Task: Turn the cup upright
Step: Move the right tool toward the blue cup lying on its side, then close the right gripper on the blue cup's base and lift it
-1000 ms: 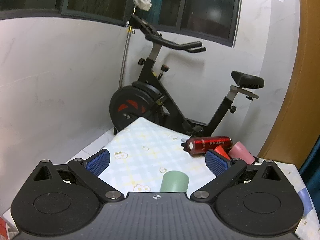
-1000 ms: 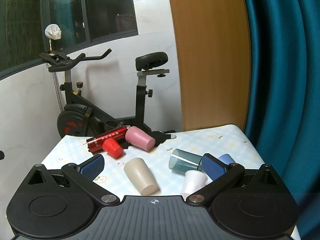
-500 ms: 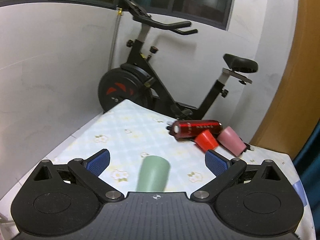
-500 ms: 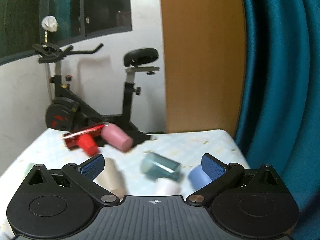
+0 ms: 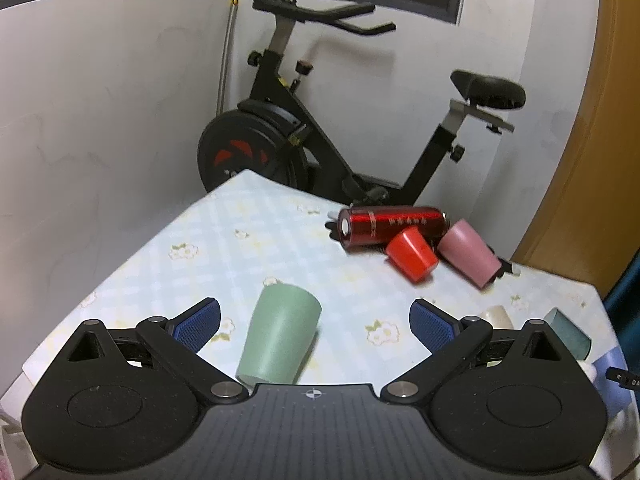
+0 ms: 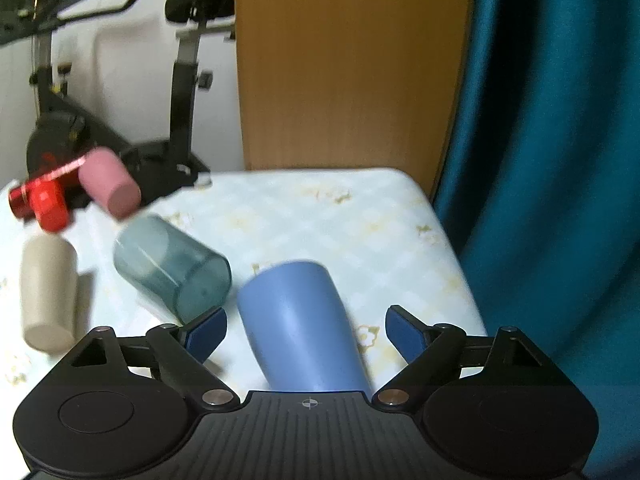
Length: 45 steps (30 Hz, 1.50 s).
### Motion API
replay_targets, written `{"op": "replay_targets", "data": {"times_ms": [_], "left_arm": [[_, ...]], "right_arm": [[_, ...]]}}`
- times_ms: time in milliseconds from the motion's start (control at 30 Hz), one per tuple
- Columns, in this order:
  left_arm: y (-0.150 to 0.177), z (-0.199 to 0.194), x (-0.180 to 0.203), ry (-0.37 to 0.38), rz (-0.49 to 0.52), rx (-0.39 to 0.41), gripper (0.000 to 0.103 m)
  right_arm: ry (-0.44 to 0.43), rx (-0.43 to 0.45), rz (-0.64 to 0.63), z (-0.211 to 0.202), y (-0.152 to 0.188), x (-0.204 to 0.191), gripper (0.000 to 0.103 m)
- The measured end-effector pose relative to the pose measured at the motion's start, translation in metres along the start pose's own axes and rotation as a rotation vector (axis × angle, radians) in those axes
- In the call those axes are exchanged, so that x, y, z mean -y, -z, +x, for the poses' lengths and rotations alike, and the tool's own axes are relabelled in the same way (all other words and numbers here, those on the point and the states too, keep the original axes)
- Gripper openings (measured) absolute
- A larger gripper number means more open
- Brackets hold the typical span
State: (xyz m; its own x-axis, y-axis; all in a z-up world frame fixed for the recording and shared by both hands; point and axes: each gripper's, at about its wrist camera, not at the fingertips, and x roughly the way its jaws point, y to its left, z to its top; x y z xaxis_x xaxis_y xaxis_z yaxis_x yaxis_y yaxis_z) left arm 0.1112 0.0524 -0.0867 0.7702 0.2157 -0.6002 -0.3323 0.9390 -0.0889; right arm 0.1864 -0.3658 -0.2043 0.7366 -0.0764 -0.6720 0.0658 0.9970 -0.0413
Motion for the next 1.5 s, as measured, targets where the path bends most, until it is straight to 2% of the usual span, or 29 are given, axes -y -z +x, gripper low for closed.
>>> {"op": "replay_targets", "data": {"times_ms": [333, 433, 667, 867, 1167, 1333, 1500], "left_arm": [[0.010, 0.011, 0.005, -0.016, 0.034, -0.057, 0.101], [0.013, 0.012, 0.008, -0.014, 0.051, -0.064, 0.101], [0.018, 0.013, 0.003, -0.011, 0.056, -0.083, 0.101], [0.017, 0.011, -0.005, -0.014, 0.034, -0.094, 0.101], [0.016, -0.001, -0.018, 0.022, -0.019, -0.052, 0.101], [0.017, -0.007, -0.026, 0.035, -0.035, -0.029, 0.101], [0.018, -0.012, -0.038, 0.027, -0.039, -0.003, 0.101]], "right_arm": [[0.002, -0.108, -0.058, 0.038, 0.004, 0.003, 0.080], [0.003, -0.136, -0.054, 0.045, 0.008, 0.001, 0.070], [0.010, -0.127, -0.065, 0.040, 0.020, -0.002, 0.061], [0.003, -0.135, -0.055, 0.024, 0.020, -0.001, 0.061], [0.029, -0.125, -0.023, -0.024, -0.004, -0.007, 0.061], [0.004, -0.140, -0.022, -0.053, -0.014, -0.027, 0.061], [-0.086, -0.169, -0.030, -0.077, -0.020, -0.072, 0.061]]}}
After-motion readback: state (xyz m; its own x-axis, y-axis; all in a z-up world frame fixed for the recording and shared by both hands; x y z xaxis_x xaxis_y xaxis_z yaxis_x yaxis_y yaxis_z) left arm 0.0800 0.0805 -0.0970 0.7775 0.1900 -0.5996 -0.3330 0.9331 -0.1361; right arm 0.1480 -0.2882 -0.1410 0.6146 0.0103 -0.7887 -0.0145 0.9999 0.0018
